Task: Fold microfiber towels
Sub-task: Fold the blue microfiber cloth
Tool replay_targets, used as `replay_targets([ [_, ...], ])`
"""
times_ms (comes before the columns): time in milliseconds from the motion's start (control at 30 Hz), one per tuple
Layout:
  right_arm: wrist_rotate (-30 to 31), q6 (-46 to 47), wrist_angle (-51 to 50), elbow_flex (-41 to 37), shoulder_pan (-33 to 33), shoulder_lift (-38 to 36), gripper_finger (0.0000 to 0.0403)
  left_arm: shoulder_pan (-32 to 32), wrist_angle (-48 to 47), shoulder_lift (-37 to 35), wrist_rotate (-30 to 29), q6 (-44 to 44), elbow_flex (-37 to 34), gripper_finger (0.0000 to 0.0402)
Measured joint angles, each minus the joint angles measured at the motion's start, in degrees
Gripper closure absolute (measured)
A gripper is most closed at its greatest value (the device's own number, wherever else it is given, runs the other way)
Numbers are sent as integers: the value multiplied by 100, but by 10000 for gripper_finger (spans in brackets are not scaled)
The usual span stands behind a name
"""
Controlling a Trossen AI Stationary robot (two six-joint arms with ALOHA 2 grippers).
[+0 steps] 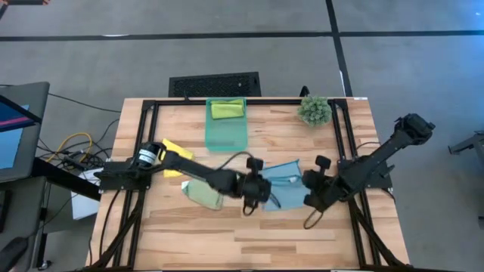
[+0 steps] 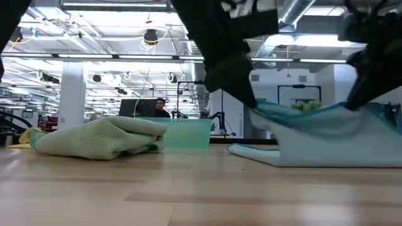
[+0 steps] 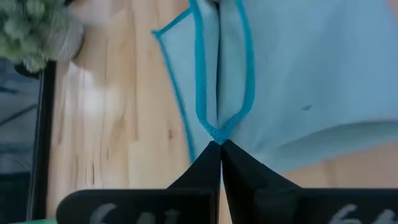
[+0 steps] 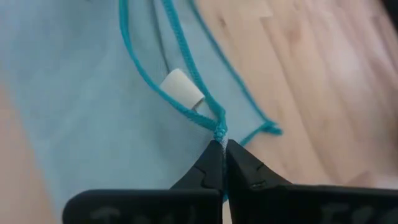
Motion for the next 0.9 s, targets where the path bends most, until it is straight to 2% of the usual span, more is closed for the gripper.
replay_targets([
  [133,1,-646,185,0,-542,186,383,209,-382,1,583,-242,0,401],
  [267,-206,-1330,484,-2,-965,344,388,161,-1089,3,674,-585,79,401],
  [367,-533,-1578,621,0,-1035,323,386,51,-1640,4,784,-938,304,401],
  [600,-1334,-1632,938,50,-294,-138,386,-470,-1863,7,1015,-793,982,401],
  [800,-1361,-1578,949,416,309,-470,385,-725,-1838,7,852,-629,1392,401],
  [900,-1354,-1428,958,614,537,-581,384,-773,-1825,7,1057,-627,1427,401],
])
